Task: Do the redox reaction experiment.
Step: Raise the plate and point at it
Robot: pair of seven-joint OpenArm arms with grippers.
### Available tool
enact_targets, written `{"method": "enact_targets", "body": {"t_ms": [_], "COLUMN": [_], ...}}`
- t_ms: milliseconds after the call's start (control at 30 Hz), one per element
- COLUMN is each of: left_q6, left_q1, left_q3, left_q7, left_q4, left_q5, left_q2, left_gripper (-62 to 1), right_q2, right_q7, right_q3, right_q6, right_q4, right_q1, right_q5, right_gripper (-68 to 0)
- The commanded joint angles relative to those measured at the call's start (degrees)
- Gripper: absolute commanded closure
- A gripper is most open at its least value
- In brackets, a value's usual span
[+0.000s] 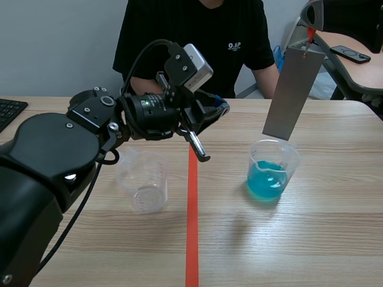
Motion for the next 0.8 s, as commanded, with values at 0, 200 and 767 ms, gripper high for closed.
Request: {"method": "enact_targets", "body": {"t_ms": [0, 200, 767], "left_q6": [-0.09, -0.09, -0.09], "left_q1": [-1.07, -0.81, -0.79], "left_q3": [-0.17, 0.44, 2.12], "left_q7": [-0.72, -0.5, 0.94], "left_q4": [0.72, 0.68, 0.68], "left_q5": [-0.79, -0.79, -0.79], "left_q2": [1.03, 2.29, 3.56], "left_gripper": [-4.0, -4.0, -4.0], "right_q2": [0.79, 0.79, 0.79], "right_q7": [0.85, 0.85, 0.83], "right_q3": [0.98, 0.98, 0.98], "right_q6": [0.33, 0.33, 0.33], "right_q4": [0.44, 0.44, 0.44], "right_q1": [0.85, 0.85, 0.85], "right_q5": [0.83, 0.83, 0.83], "right_gripper": [-1.5, -1.5, -1.5]}}
